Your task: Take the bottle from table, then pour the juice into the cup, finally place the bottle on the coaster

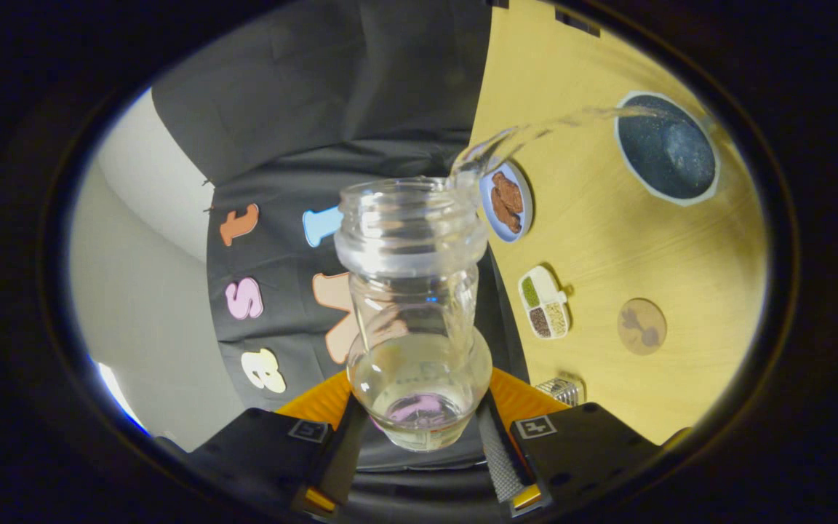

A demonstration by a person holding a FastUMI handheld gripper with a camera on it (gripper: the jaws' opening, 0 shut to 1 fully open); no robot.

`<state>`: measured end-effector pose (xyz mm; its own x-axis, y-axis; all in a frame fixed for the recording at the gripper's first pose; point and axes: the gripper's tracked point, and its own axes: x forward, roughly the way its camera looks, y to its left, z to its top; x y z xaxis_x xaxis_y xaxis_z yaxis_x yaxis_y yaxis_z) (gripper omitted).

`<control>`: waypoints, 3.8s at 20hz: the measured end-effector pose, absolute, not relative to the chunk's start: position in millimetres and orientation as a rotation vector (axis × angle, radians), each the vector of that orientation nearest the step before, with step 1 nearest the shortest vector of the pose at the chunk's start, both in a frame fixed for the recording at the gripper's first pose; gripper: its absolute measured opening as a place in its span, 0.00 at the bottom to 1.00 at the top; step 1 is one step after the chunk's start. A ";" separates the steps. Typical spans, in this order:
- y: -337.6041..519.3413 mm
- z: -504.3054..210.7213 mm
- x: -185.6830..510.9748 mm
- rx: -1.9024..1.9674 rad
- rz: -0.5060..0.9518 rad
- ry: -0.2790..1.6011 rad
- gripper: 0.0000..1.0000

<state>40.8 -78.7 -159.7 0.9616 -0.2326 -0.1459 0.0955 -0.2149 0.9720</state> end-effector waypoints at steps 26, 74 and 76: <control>-89.1 -135.0 52.1 1.854 -0.307 -0.199 0.99; -119.0 -127.9 48.9 1.986 -0.358 -0.291 0.99; -118.9 -128.5 49.9 1.984 -0.359 -0.287 1.00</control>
